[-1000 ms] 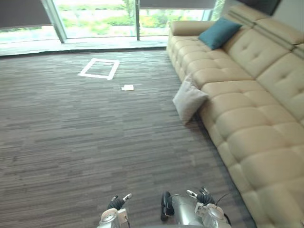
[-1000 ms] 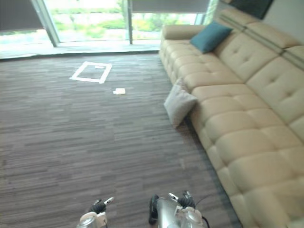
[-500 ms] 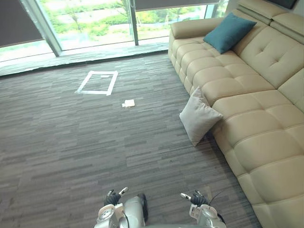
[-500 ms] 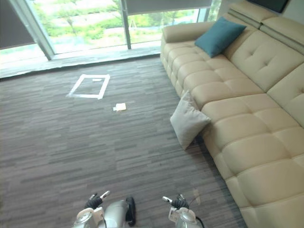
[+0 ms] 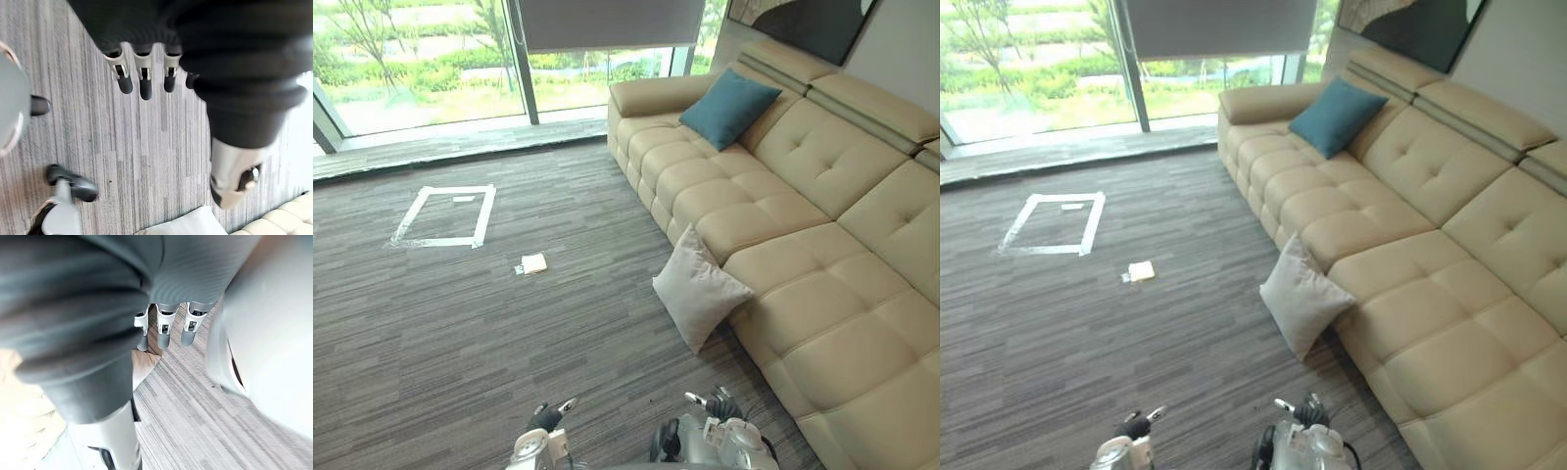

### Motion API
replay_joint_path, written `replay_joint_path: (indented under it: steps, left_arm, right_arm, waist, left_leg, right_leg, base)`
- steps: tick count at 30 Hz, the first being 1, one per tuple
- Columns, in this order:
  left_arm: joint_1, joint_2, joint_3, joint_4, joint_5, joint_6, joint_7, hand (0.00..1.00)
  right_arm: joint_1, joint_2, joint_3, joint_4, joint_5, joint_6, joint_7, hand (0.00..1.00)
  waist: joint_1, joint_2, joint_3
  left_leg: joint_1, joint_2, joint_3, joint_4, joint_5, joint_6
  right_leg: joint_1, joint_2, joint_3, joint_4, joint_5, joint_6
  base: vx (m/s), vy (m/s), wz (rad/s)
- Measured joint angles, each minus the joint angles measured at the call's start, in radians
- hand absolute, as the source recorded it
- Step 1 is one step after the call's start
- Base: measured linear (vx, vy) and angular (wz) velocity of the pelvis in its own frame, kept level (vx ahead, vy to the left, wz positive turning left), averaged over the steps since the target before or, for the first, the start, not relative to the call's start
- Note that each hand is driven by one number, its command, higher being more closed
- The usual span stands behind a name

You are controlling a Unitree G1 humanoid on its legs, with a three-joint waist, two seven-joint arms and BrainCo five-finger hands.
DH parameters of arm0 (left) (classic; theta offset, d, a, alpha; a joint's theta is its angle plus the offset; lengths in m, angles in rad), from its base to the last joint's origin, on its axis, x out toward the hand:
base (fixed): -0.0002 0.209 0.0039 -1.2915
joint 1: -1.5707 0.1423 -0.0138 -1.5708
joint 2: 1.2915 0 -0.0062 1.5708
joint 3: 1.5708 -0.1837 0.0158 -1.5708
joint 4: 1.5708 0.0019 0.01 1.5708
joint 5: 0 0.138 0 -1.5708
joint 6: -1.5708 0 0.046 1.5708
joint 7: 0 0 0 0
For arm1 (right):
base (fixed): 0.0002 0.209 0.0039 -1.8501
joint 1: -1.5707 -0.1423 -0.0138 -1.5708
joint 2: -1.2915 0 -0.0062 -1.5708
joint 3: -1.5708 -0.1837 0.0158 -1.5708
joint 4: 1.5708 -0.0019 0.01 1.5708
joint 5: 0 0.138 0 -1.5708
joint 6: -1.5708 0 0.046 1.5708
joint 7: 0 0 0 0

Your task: Pick up cushions and gather them together orderly.

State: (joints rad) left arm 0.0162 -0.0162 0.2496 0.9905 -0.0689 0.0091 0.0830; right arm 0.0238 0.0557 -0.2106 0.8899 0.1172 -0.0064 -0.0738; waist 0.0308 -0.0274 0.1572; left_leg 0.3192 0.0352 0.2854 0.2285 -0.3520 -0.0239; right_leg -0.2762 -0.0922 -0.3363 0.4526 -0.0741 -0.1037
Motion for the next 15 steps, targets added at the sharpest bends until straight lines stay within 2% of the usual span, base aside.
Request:
replay_joint_path:
  steps: [1, 2, 3, 4, 5, 6, 7, 8, 9, 12, 13, 14, 15]
  left_arm:
    - [-0.002, -0.013, -0.002, -0.006, 0.004, -0.001, -0.001, 0.0]
    - [-0.002, -0.019, 0.0, -0.008, 0.005, -0.001, -0.002, 0.0]
    - [0.0, -0.032, 0.007, -0.014, 0.005, -0.001, -0.001, 0.0]
    - [0.003, -0.037, 0.01, -0.021, 0.005, -0.002, -0.001, 0.0]
    - [0.008, -0.036, 0.01, -0.022, 0.004, -0.002, -0.001, 0.0]
    - [0.005, -0.031, 0.008, -0.026, 0.005, -0.002, -0.001, 0.0]
    - [0.003, -0.03, 0.006, -0.041, 0.005, -0.003, -0.001, 0.0]
    - [0.006, -0.03, 0.006, -0.052, 0.005, -0.004, -0.001, 0.0]
    - [0.006, -0.03, 0.006, -0.057, 0.005, -0.006, -0.001, 0.0]
    - [0.006, -0.033, 0.006, -0.067, 0.005, -0.019, -0.001, 0.0]
    - [0.005, -0.032, 0.006, -0.068, 0.005, -0.022, -0.001, 0.0]
    - [0.007, -0.034, 0.005, -0.067, 0.005, -0.024, 0.0, 0.0]
    - [0.008, -0.035, 0.006, -0.066, 0.004, -0.025, 0.0, 0.0]
  right_arm:
    - [-0.003, -0.02, 0.0, 0.006, 0.001, 0.005, 0.003, 0.0]
    - [-0.003, -0.02, 0.0, 0.005, 0.001, 0.005, 0.004, 0.0]
    - [-0.005, -0.027, 0.001, 0.001, 0.002, 0.005, 0.006, 0.0]
    - [-0.008, -0.031, 0.003, 0.007, 0.003, 0.007, 0.004, 0.0]
    - [-0.011, -0.031, 0.003, 0.013, 0.004, 0.008, 0.004, 0.0]
    - [-0.024, -0.027, 0.011, 0.037, 0.005, 0.009, 0.002, 0.0]
    - [-0.025, -0.021, 0.014, 0.045, 0.009, 0.013, -0.002, 0.0]
    - [-0.024, -0.017, 0.015, 0.051, 0.011, 0.014, -0.005, 0.0]
    - [-0.023, -0.017, 0.016, 0.052, 0.011, 0.014, -0.005, 0.0]
    - [-0.026, -0.018, 0.016, 0.066, 0.011, 0.014, -0.01, 0.0]
    - [-0.024, -0.017, 0.017, 0.068, 0.01, 0.015, -0.012, 0.0]
    - [-0.02, -0.019, 0.026, 0.07, 0.008, 0.015, -0.013, 0.0]
    - [-0.018, -0.02, 0.031, 0.071, 0.007, 0.015, -0.014, 0.0]
  waist:
    - [0.0, 0.028, -0.006]
    - [0.0, 0.043, -0.007]
    - [0.001, 0.071, -0.004]
    - [0.012, 0.096, 0.001]
    - [0.013, 0.099, 0.002]
    - [0.014, 0.085, 0.013]
    - [0.014, 0.071, 0.022]
    - [0.023, 0.056, 0.024]
    - [0.028, 0.054, 0.024]
    - [0.03, 0.054, 0.023]
    - [0.031, 0.052, 0.022]
    - [0.035, 0.055, 0.018]
    - [0.036, 0.057, 0.016]
  left_leg:
    - [-0.072, 0.046, -0.057, 0.199, 0.008, -0.015]
    - [-0.104, 0.056, -0.074, 0.282, 0.017, -0.03]
    - [-0.177, 0.085, -0.107, 0.454, 0.064, -0.091]
    - [-0.275, 0.137, -0.134, 0.685, 0.156, -0.112]
    - [-0.287, 0.146, -0.13, 0.716, 0.153, -0.108]
    - [-0.333, 0.157, -0.121, 0.76, 0.132, -0.089]
    - [-0.367, 0.164, -0.098, 0.744, 0.103, -0.065]
    - [-0.393, 0.167, -0.075, 0.692, 0.08, -0.059]
    - [-0.409, 0.167, -0.068, 0.658, 0.072, -0.05]
    - [-0.504, 0.138, -0.1, 0.369, 0.057, -0.048]
    - [-0.513, 0.114, -0.144, 0.287, 0.075, -0.047]
    - [-0.512, 0.089, -0.195, 0.169, 0.127, -0.047]
    - [-0.511, 0.085, -0.214, 0.159, 0.186, -0.059]
  right_leg:
    - [0.037, 0.018, -0.005, -0.012, -0.036, 0.005]
    - [0.048, 0.027, -0.007, -0.018, -0.047, 0.004]
    - [0.077, 0.054, -0.005, -0.036, -0.063, -0.003]
    - [0.126, 0.098, 0.031, -0.059, -0.092, -0.02]
    - [0.142, 0.107, 0.044, -0.064, -0.099, -0.021]
    - [0.201, 0.114, 0.084, -0.086, -0.125, -0.02]
    - [0.255, 0.113, 0.12, -0.119, -0.129, -0.014]
    - [0.29, 0.109, 0.154, -0.145, -0.129, -0.013]
    - [0.304, 0.107, 0.17, -0.158, -0.13, -0.012]
    - [0.377, 0.081, 0.274, -0.216, -0.154, 0.042]
    - [0.392, 0.069, 0.299, -0.219, -0.165, 0.059]
    - [0.404, 0.057, 0.332, -0.219, -0.188, 0.092]
    - [0.408, 0.055, 0.353, -0.215, -0.201, 0.108]
  base:
    - [0.61, -0.163, 0.18]
    - [0.58, -0.179, -0.04]
    - [0.55, -0.094, -0.59]
    - [0.65, -0.091, -0.75]
    - [0.63, -0.025, -1.02]
    - [0.49, -0.007, -0.8]
    - [0.56, 0.0, -0.98]
    - [0.43, 0.018, -0.79]
    - [0.49, 0.114, -1.02]
    - [0.4, 0.199, -0.92]
    - [0.41, 0.301, -0.78]
    - [0.32, 0.269, -0.73]
    - [0.41, 0.381, -0.91]
